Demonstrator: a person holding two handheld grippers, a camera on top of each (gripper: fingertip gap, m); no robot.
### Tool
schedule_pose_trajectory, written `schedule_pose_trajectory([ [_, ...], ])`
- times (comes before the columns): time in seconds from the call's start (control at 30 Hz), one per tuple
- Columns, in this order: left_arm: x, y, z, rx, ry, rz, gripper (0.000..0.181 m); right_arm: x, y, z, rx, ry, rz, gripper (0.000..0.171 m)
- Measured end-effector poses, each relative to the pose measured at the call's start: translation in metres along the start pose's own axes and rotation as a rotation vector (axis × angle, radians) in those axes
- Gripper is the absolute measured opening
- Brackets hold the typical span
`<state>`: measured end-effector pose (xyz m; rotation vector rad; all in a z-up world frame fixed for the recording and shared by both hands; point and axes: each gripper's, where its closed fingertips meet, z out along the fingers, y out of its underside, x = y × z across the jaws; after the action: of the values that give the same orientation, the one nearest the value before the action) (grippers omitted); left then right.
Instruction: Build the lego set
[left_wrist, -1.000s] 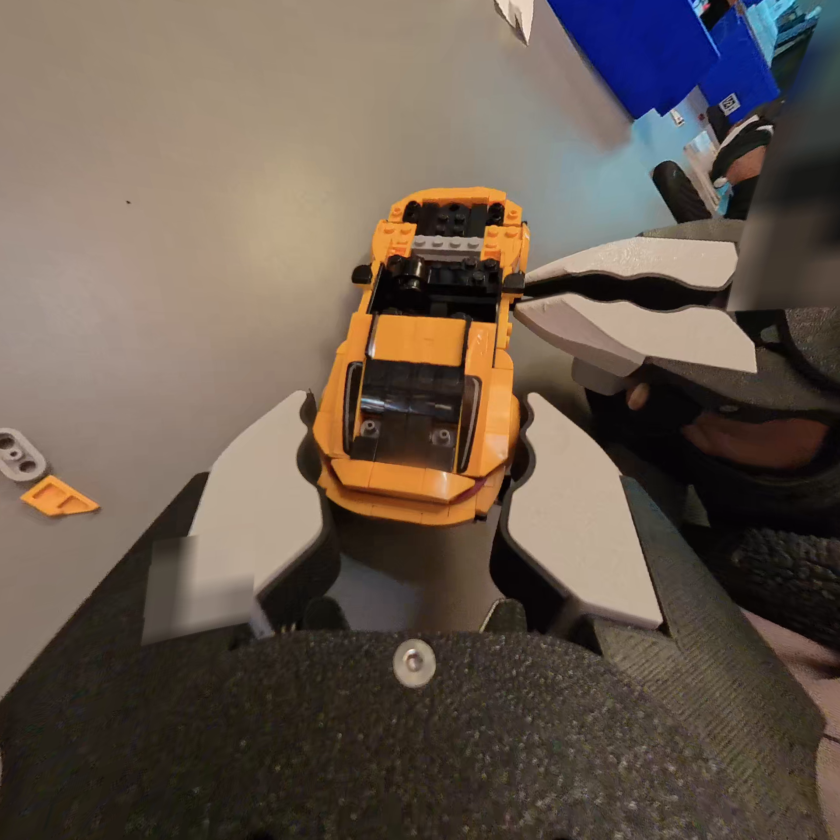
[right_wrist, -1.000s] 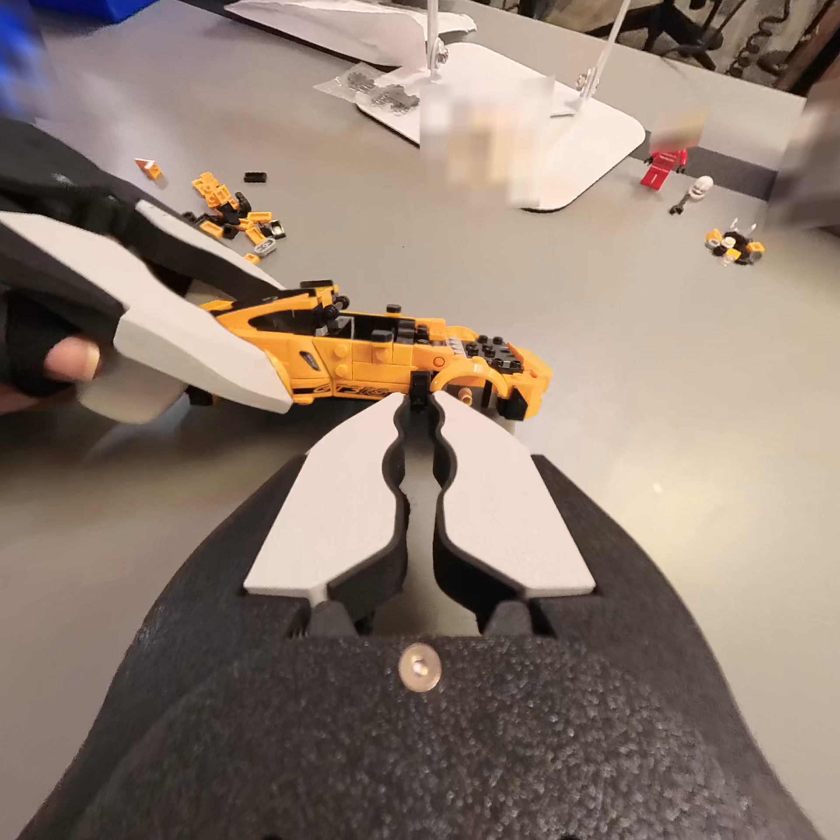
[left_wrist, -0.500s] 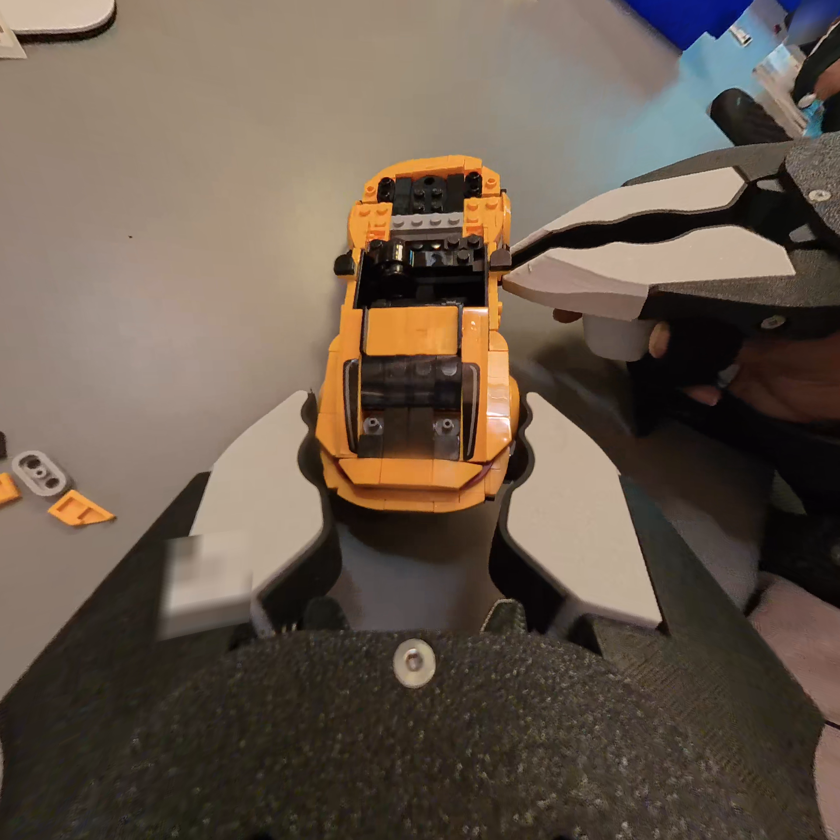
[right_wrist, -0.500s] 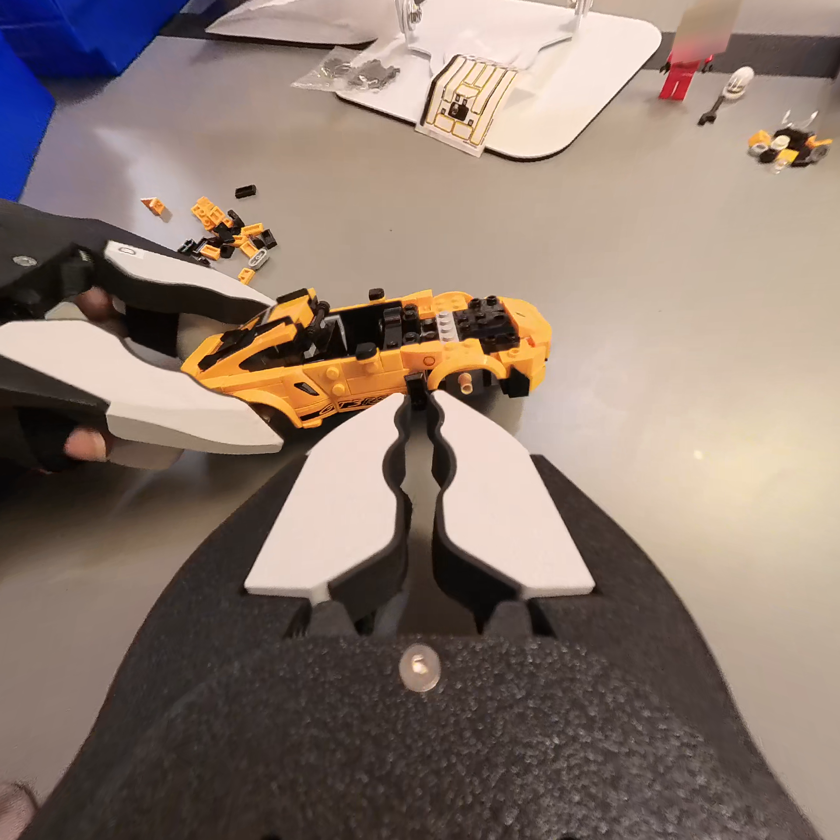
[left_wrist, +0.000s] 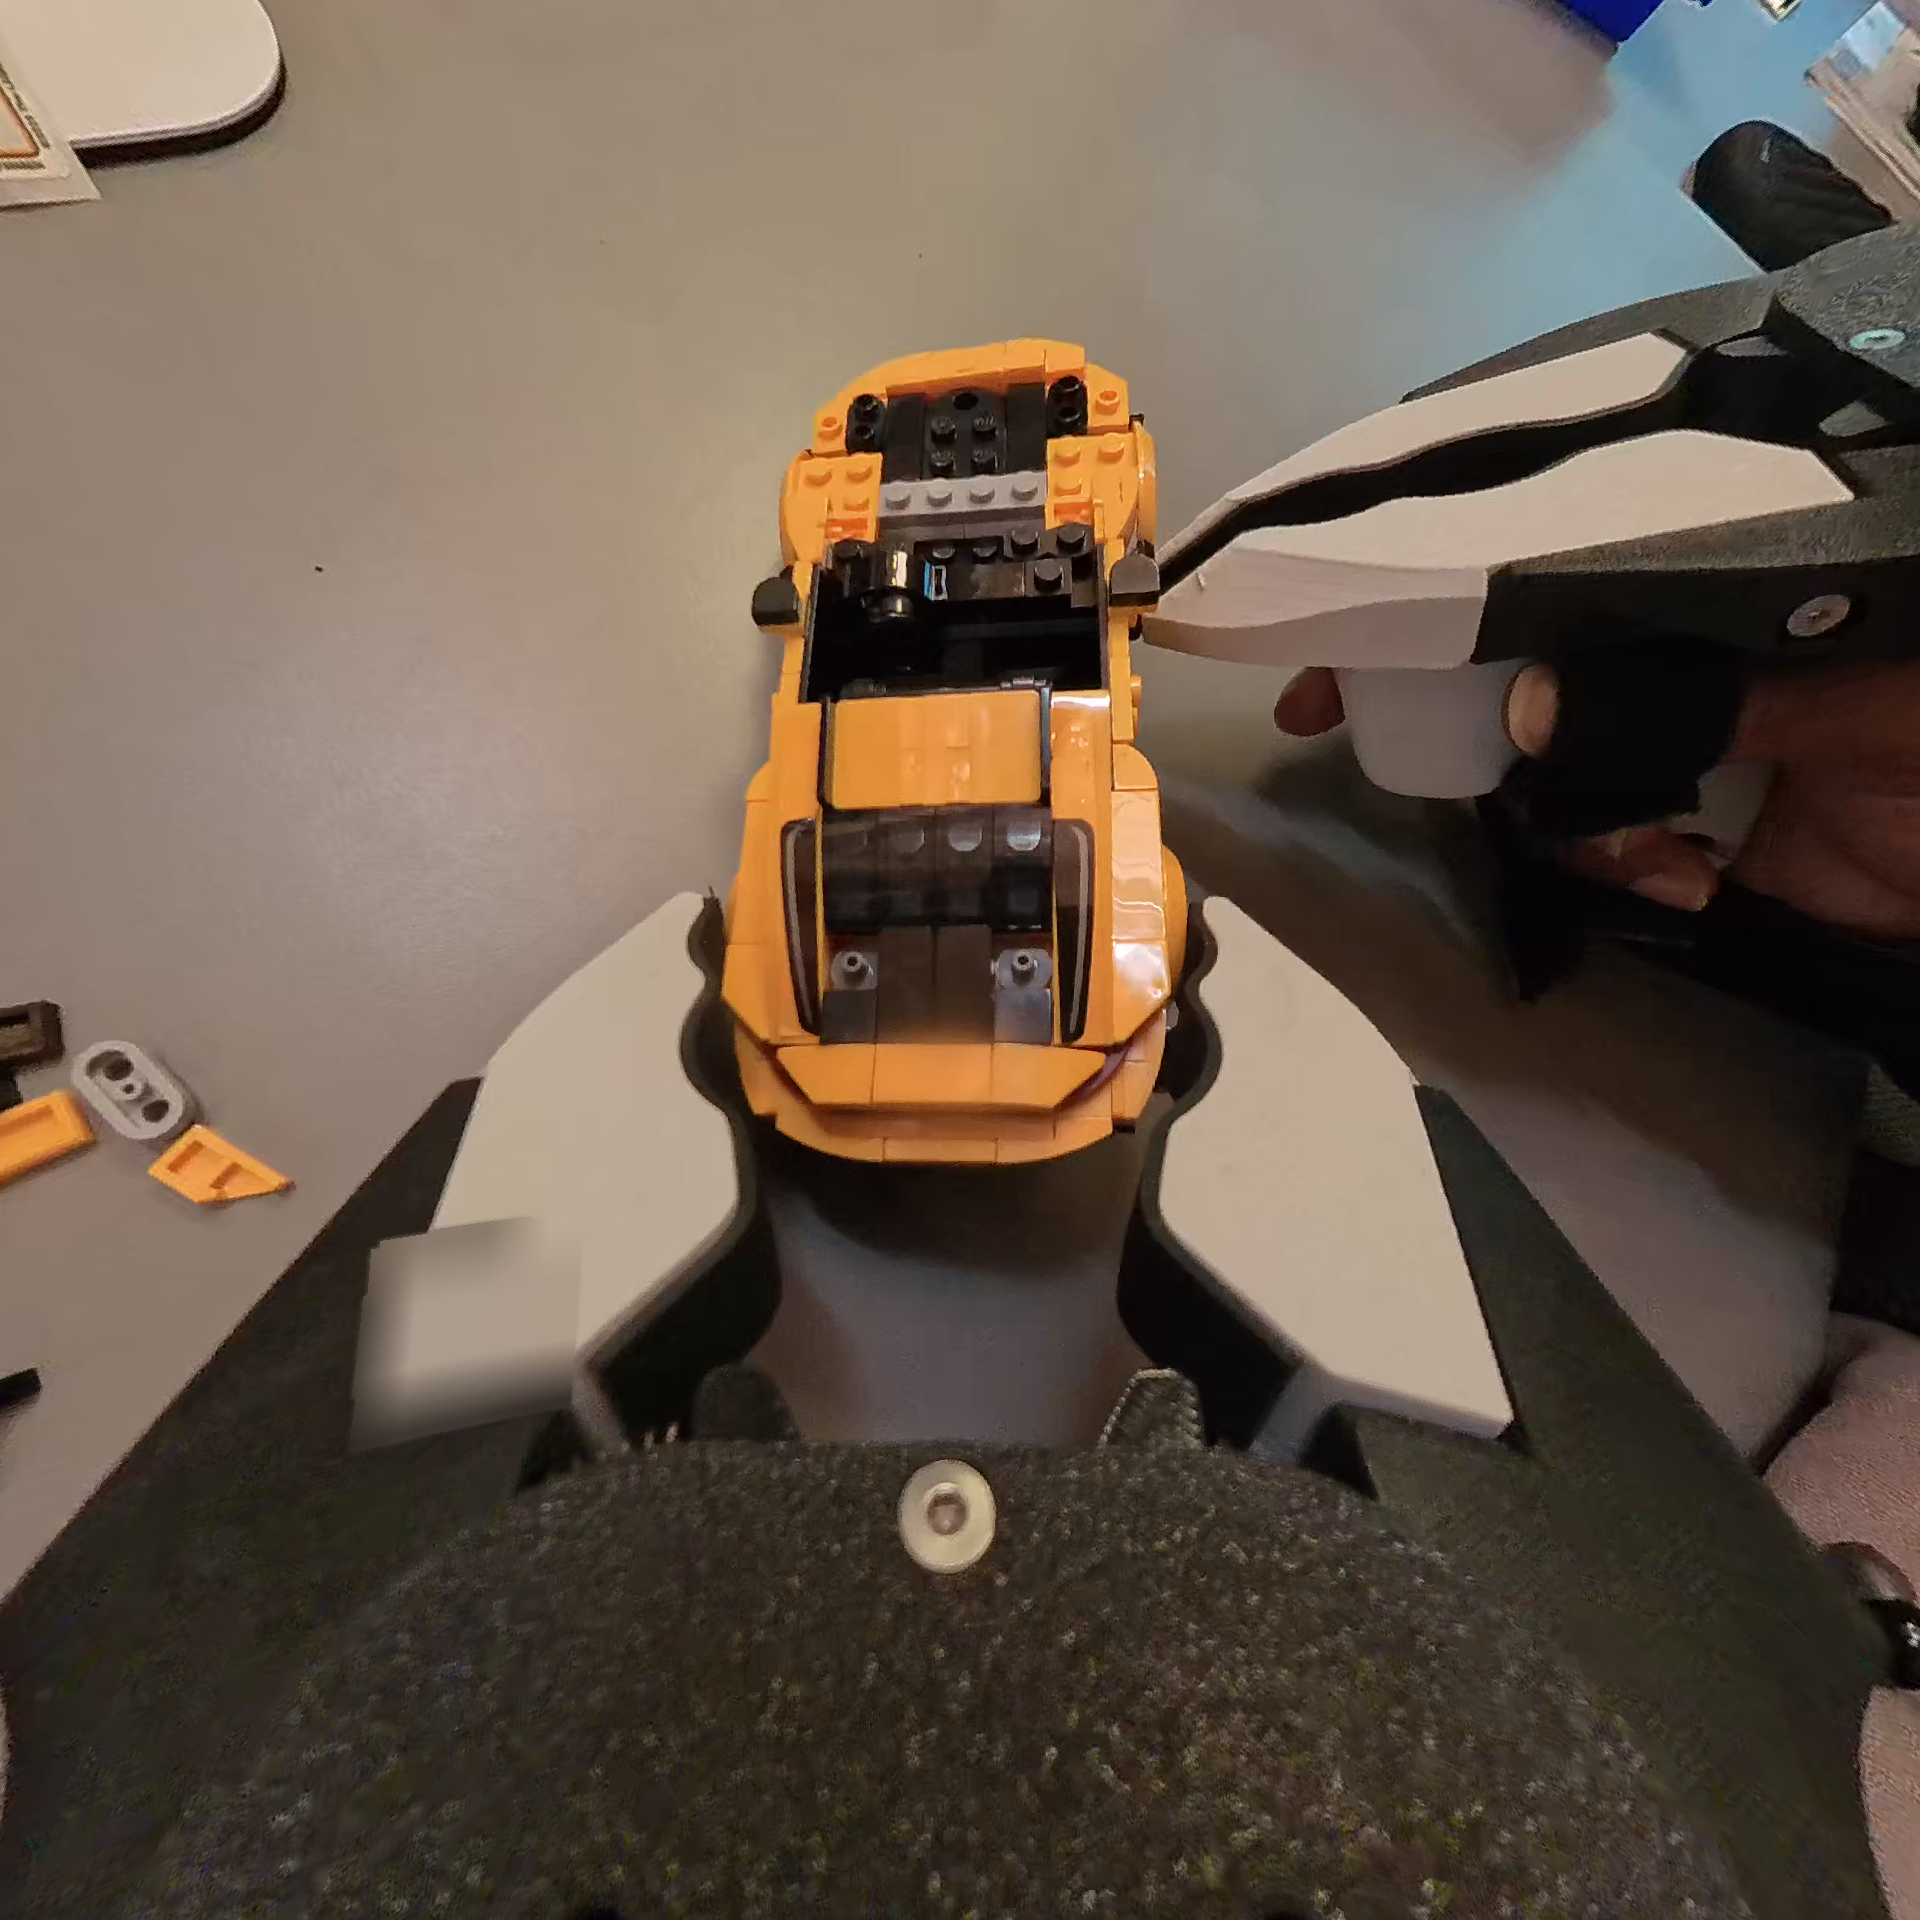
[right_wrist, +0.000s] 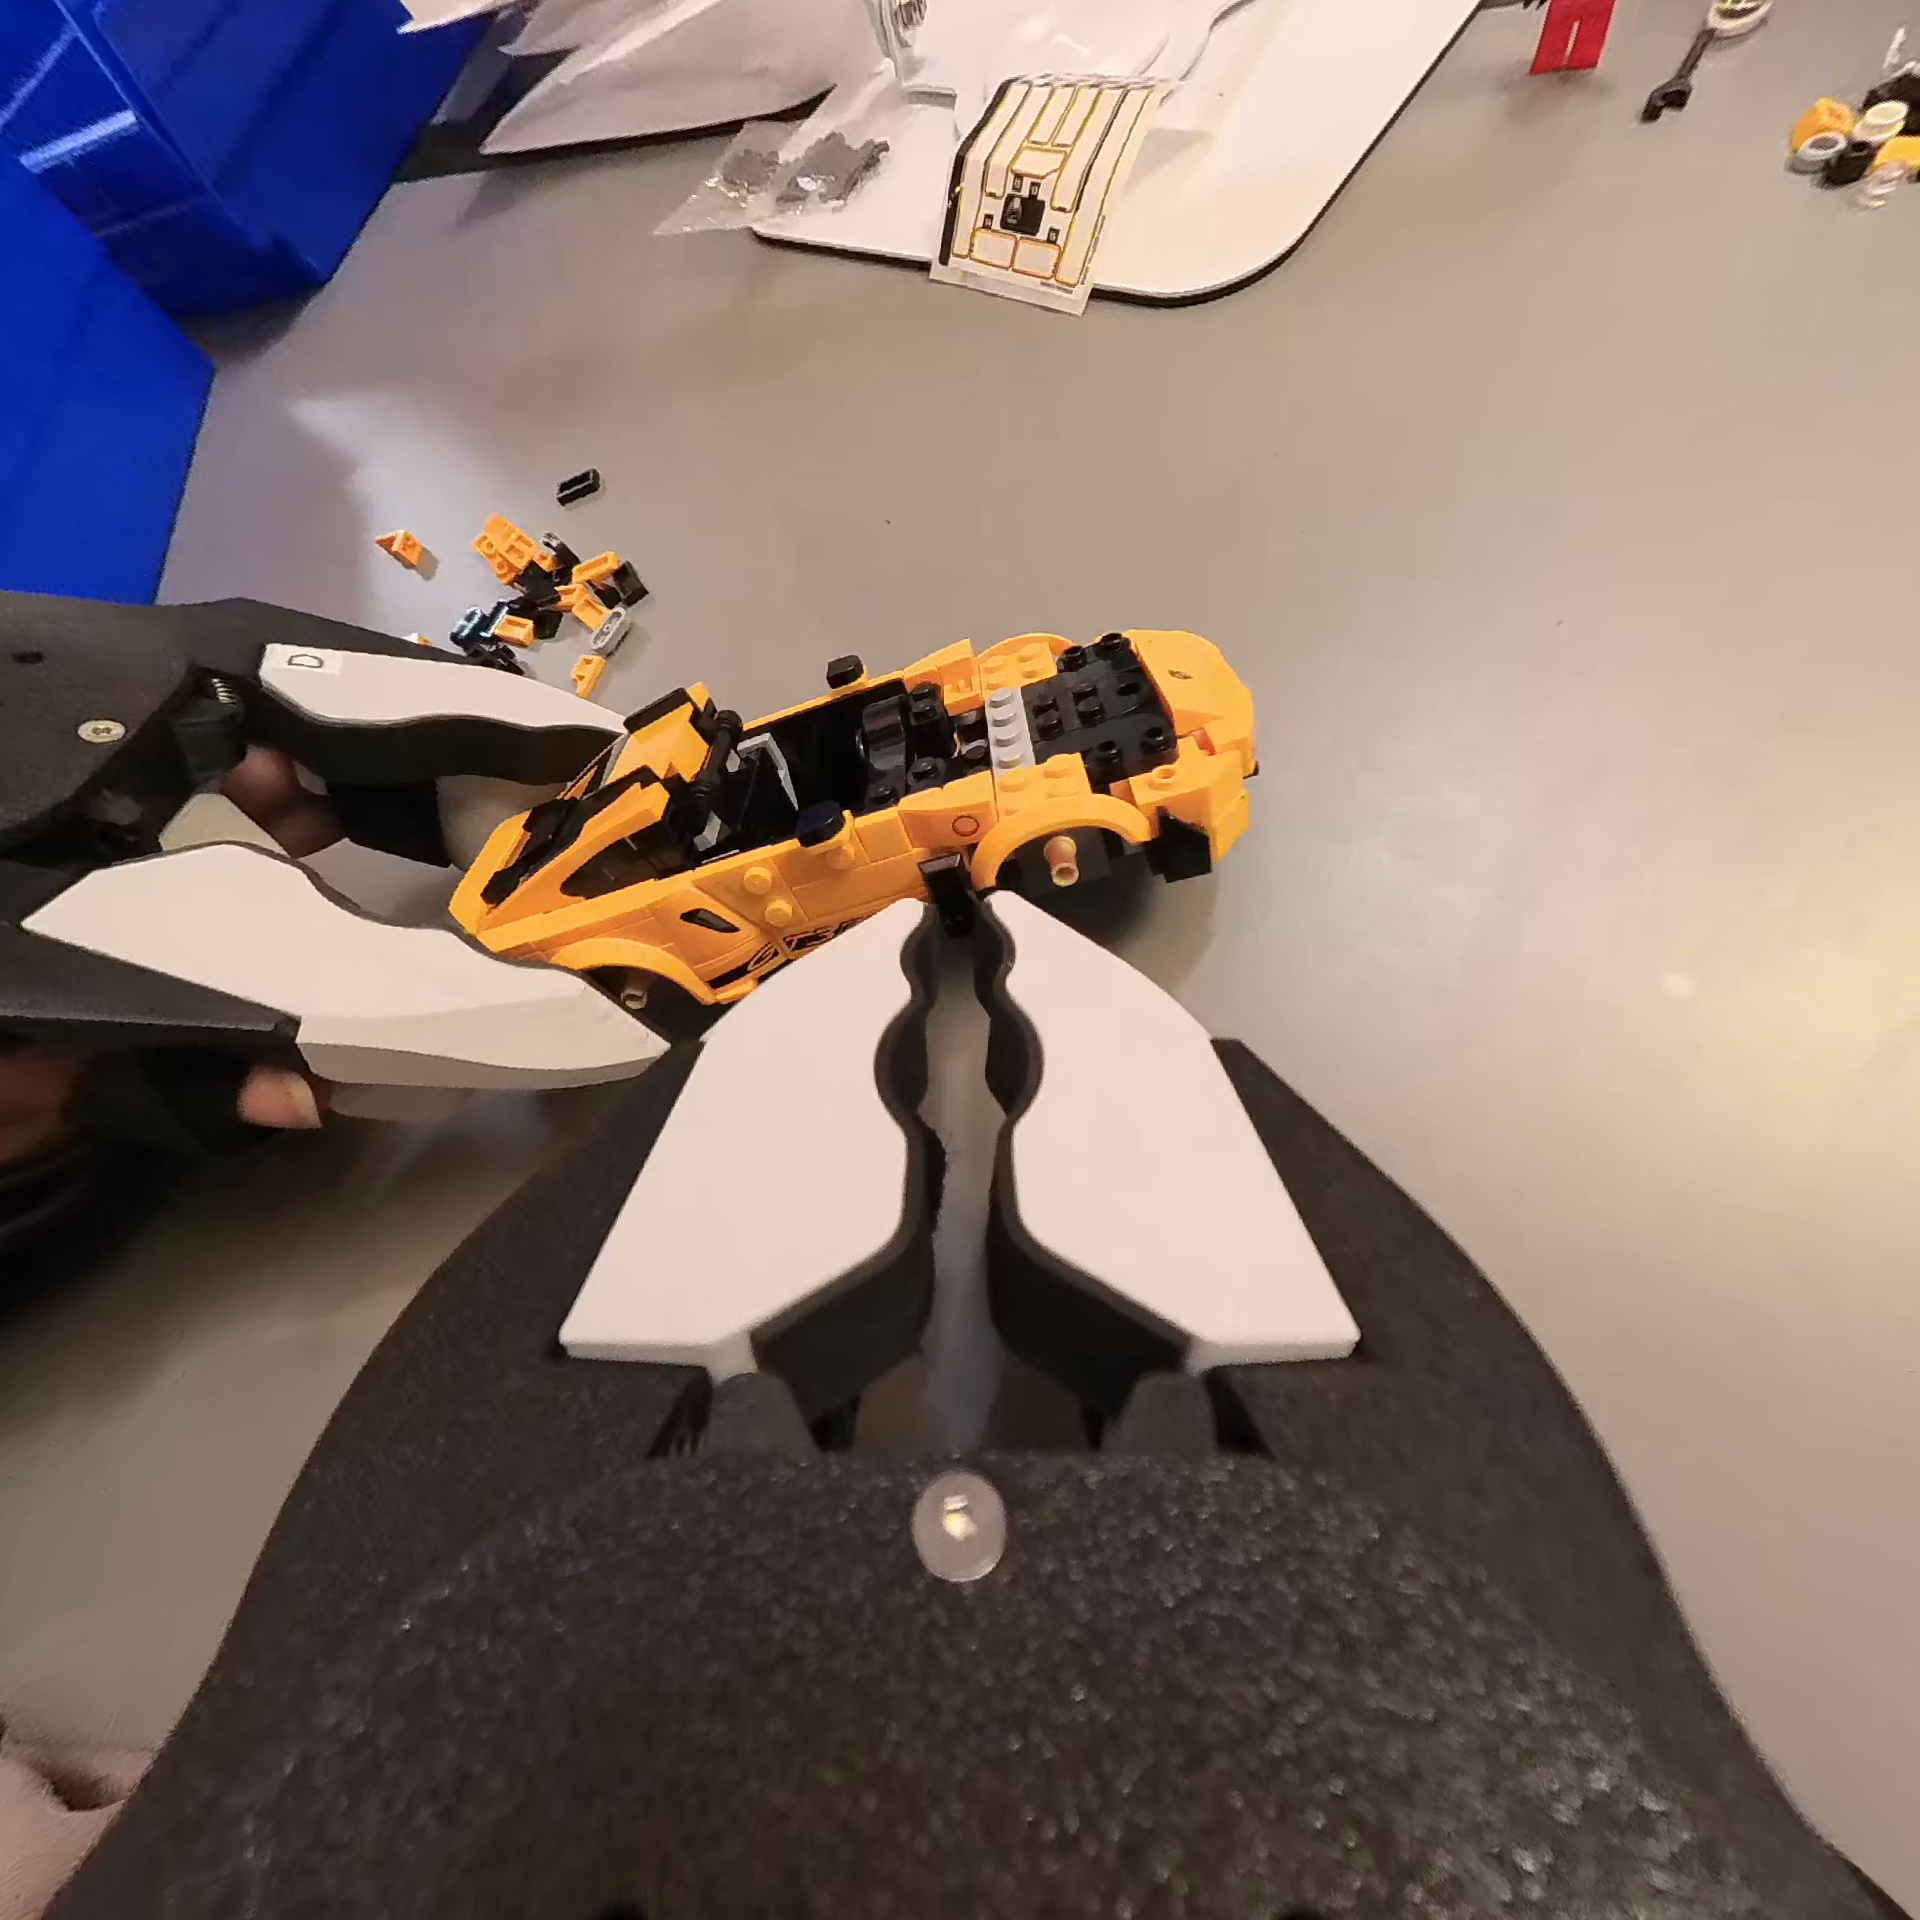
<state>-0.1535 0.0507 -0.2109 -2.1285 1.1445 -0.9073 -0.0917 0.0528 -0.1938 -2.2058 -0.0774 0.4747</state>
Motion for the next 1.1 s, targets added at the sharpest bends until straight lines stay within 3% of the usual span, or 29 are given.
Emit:
schedule_pose_trajectory([
  [0.4,-0.001,-0.001,-0.002,-0.003,0.042,-0.011,0.082,-0.001,-0.001,-0.001,0.010,0.015,-0.049,0.006],
  [0.5,-0.004,-0.001,-0.003,-0.012,0.068,0.042,0.082,-0.010,0.001,-0.010,-0.010,-0.040,-0.094,0.021],
  [0.6,-0.011,0.005,-0.006,-0.056,0.072,0.204,0.082,-0.011,-0.002,-0.034,-0.023,-0.106,-0.230,0.021],
  [0.73,-0.012,0.013,-0.007,-0.098,0.089,0.405,0.082,0.012,0.003,-0.052,-0.078,-0.140,-0.603,0.024],
  [0.83,-0.011,0.017,-0.009,-0.097,0.110,0.501,0.082,0.024,0.012,-0.046,-0.131,-0.219,-0.803,0.035],
  [0.97,-0.017,0.021,-0.014,-0.116,0.099,0.496,0.092,0.028,0.013,-0.030,-0.200,-0.384,-0.893,0.056],
  [1.1,-0.016,0.025,-0.018,-0.127,0.064,0.495,0.089,0.036,0.012,-0.008,-0.301,-0.511,-0.969,0.076],
])
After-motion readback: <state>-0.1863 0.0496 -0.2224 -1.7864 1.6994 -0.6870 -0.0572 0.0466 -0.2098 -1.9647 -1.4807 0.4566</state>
